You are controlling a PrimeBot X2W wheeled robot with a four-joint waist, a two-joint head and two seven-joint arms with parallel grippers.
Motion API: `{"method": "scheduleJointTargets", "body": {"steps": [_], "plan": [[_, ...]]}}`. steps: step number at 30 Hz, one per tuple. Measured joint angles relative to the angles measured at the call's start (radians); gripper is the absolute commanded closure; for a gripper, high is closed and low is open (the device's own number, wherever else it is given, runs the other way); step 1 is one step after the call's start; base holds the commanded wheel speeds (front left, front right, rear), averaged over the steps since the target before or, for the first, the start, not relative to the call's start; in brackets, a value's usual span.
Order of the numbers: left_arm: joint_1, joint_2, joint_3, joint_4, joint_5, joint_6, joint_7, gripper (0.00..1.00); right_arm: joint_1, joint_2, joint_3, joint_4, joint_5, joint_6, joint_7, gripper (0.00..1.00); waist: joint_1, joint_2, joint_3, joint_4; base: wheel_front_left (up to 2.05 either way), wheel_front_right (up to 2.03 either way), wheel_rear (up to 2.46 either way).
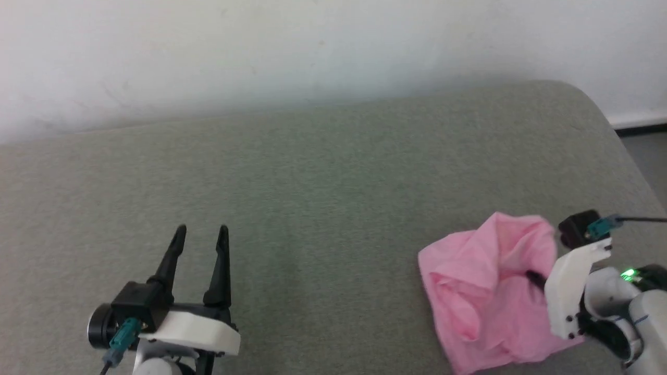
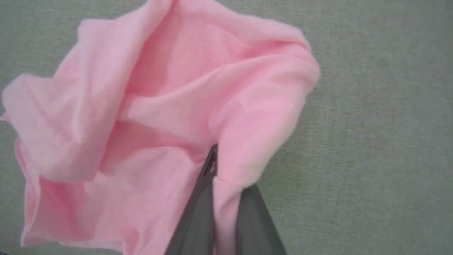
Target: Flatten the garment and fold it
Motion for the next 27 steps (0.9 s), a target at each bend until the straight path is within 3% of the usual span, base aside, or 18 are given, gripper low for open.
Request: {"method": "scheduleJointTargets", "body": {"steps": [7,14,15,17,21,27], "plan": [[-0.097,0.014,-0.013,-0.019,0.033,-0.024,0.0,0.0,-0.113,-0.081,-0.039,0.142,-0.059,0.0,-0.142,1.0,0.0001,0.0,0.089,-0.079,0.0,0.0,0.0],[-0.155,0.027,-0.025,-0.028,0.042,-0.032,0.0,0.0,-0.223,-0.111,-0.093,0.327,-0.094,0.0,-0.326,1.0,0.0003,0.0,0.2,-0.121,0.0,0.0,0.0],[-0.159,0.027,-0.025,-0.028,0.042,-0.032,0.0,0.0,-0.236,-0.111,-0.101,0.356,-0.103,0.0,-0.355,0.96,0.0004,0.0,0.213,-0.125,0.0,0.0,0.0],[-0.161,0.027,-0.025,-0.027,0.042,-0.032,0.0,0.0,-0.254,-0.101,-0.123,0.396,-0.126,0.0,-0.445,0.0,0.0004,0.0,0.236,-0.132,0.0,0.0,0.0],[-0.162,0.025,-0.021,-0.021,0.042,-0.032,0.0,0.0,-0.274,-0.056,-0.157,0.47,-0.199,0.0,-0.621,0.0,0.0004,0.0,0.265,-0.139,0.0,0.0,0.0],[-0.161,0.014,-0.021,0.0,0.049,-0.032,0.0,0.0,-0.273,-0.03,-0.253,0.565,-0.281,0.0,-0.801,0.0,0.0001,0.0,0.243,-0.135,0.0,0.0,0.0]]}}
